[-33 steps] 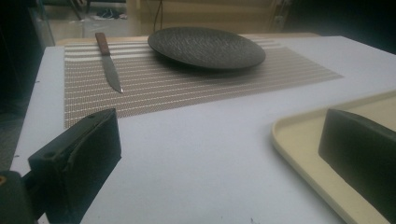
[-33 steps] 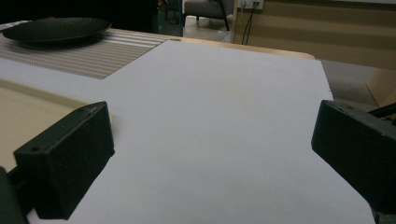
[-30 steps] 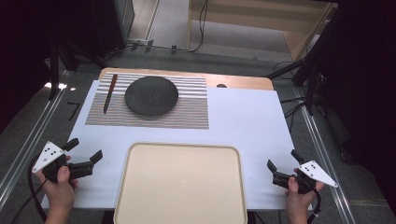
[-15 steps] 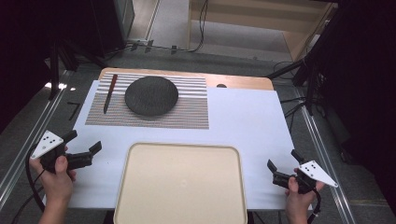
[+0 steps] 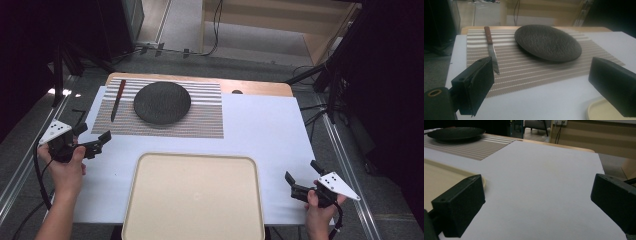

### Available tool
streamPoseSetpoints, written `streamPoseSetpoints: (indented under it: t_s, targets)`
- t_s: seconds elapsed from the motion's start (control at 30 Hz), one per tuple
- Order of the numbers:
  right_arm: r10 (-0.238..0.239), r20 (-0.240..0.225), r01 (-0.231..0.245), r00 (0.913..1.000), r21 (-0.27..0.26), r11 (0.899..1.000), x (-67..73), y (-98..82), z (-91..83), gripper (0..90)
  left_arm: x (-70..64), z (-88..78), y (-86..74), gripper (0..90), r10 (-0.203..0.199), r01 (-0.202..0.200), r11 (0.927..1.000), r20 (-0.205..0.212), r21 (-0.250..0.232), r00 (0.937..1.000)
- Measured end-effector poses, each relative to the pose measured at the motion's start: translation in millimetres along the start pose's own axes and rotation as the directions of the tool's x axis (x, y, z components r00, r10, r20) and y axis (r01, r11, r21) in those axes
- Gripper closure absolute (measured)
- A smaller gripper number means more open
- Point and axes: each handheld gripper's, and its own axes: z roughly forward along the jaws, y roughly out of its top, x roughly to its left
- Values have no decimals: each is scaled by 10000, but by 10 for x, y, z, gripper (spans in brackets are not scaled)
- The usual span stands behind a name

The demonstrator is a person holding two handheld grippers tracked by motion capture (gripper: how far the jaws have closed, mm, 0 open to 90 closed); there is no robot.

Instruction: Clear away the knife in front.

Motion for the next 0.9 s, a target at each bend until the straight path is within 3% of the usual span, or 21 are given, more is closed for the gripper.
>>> streamPoseSetpoints:
  t_s: [0.4,0.9]
  targets:
    - [-65,-26,65,10000,-22,10000,2,-4,3,0,183,306,170,67,-443,445,9988,-107,209,9990]
    - [-116,-109,115,9999,-36,9999,13,-5,0,0,382,686,375,97,-588,629,9946,-512,826,9970]
